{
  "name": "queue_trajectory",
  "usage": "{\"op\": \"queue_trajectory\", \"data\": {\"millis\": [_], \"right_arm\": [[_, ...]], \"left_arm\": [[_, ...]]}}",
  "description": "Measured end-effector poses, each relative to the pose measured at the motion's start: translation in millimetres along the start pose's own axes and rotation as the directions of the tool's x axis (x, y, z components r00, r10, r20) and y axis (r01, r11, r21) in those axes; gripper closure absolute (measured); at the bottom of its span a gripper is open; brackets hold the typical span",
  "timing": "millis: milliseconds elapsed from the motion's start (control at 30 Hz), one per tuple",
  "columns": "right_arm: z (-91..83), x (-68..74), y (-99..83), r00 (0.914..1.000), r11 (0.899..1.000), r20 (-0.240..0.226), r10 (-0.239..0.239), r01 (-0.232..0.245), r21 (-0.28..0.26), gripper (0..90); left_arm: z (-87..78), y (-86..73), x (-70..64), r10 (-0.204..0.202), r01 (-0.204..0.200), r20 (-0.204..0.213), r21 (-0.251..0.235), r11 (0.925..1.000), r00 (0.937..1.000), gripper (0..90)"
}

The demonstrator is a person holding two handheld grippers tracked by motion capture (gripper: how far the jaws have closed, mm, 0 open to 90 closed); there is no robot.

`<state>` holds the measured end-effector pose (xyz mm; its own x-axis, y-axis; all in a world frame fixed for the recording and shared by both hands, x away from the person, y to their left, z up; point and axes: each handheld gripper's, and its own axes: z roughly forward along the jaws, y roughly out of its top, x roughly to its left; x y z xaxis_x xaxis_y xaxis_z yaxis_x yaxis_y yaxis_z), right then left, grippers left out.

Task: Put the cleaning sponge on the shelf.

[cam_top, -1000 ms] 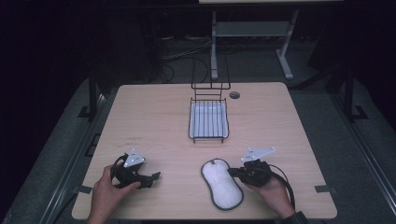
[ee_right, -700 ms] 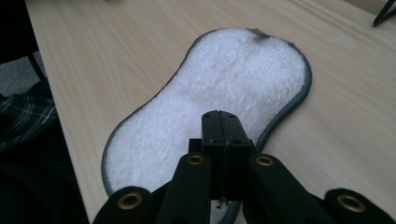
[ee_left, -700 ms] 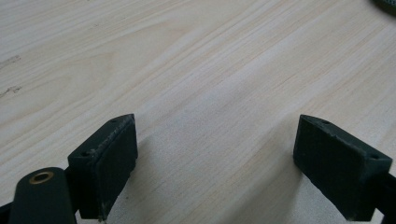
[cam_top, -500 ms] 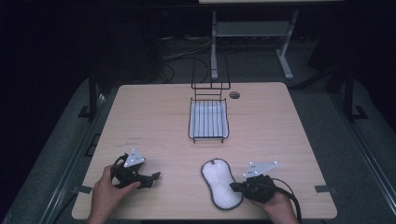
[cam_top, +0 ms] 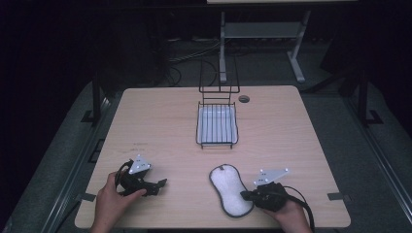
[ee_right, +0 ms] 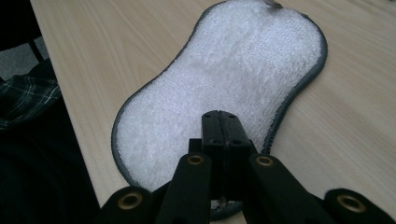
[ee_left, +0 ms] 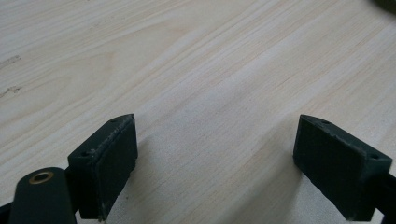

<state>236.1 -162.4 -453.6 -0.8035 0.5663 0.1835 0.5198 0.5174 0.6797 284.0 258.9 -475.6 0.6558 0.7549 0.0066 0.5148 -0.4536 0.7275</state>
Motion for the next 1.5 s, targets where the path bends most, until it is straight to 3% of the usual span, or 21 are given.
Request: {"op": "queue_trajectory", "data": {"millis": [400,967,1233,1333,1500], "right_arm": [[-4.1,-18.9,2.5,0.9975,1.000,0.070,0.013,-0.013,0.003,89.8],[-11.9,-58.9,5.8,0.9861,0.999,0.158,0.052,-0.052,0.001,89.7],[-14.8,-64.7,5.0,0.9881,0.998,0.139,0.066,-0.066,-0.005,89.5],[-17.1,-65.4,5.9,0.9902,0.997,0.116,0.079,-0.077,-0.021,83.2],[-20.5,-67.8,13.1,0.9933,0.996,0.078,0.086,-0.084,-0.021,63.9]], "left_arm": [[-0.1,0.0,0.1,0.001,-0.001,0.000,0.001,1.0000,1.0000,13.0],[-0.2,0.0,0.3,0.004,-0.004,0.000,0.003,1.0000,1.0000,13.0],[-0.2,0.1,0.3,0.004,-0.004,0.000,0.003,1.0000,1.0000,13.0],[-0.2,0.1,0.3,0.004,-0.004,0.000,0.003,1.0000,1.0000,13.0],[-0.3,0.1,0.3,0.004,-0.004,0.000,0.003,1.0000,1.0000,13.0]]}}
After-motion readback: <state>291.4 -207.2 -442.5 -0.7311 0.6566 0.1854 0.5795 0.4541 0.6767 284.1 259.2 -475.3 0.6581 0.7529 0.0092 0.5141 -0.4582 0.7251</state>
